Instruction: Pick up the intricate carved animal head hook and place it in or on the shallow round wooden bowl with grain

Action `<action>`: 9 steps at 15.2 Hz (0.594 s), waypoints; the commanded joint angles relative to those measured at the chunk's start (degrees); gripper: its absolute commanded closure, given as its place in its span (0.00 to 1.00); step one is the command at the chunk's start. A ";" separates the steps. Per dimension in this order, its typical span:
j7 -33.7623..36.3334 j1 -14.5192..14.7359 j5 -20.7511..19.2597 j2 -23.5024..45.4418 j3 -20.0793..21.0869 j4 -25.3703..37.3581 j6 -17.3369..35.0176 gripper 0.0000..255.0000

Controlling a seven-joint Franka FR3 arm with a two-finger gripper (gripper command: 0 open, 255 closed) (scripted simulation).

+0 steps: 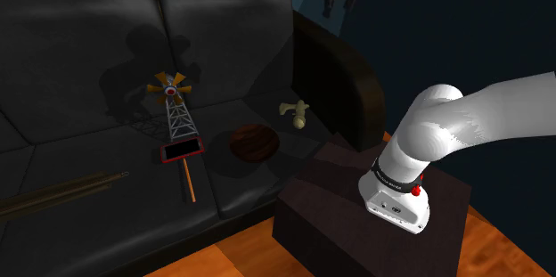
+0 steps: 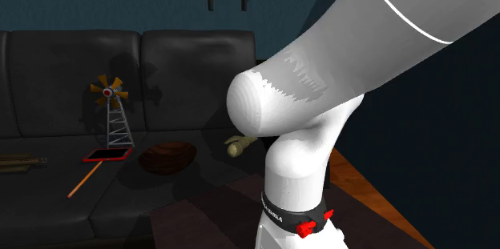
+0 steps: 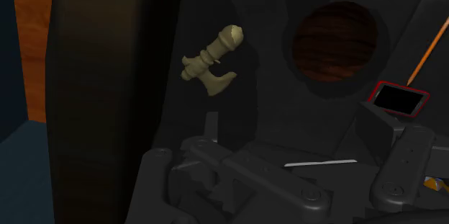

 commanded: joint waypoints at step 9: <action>9.04 -3.12 -1.39 4.53 3.17 -11.74 14.53 0.00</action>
